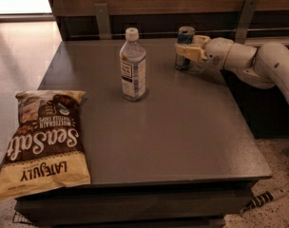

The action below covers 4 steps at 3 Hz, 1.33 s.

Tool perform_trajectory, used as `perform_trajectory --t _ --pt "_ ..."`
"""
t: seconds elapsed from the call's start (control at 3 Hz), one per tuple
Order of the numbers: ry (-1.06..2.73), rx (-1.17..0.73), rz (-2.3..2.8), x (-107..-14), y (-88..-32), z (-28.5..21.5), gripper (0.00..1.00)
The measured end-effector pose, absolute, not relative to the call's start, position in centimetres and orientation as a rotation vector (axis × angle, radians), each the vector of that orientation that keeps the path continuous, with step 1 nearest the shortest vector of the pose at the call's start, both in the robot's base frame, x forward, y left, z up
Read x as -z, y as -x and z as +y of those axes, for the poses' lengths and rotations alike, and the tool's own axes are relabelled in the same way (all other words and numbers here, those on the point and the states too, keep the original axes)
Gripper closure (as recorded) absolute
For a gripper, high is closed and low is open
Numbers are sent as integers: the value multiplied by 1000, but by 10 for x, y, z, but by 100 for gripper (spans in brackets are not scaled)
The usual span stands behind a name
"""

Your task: Move redbull can near brown chip bag

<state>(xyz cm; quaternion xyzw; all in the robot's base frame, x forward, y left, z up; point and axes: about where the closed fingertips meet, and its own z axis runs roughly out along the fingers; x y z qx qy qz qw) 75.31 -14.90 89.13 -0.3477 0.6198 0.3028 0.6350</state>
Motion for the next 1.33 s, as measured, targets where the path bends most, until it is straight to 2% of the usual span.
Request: perform_trajectory --t 0.67,1.33 --pt "822 -677 1455 -918 -736 -148 100" --pt "792 -678 1439 -958 -676 -158 100"
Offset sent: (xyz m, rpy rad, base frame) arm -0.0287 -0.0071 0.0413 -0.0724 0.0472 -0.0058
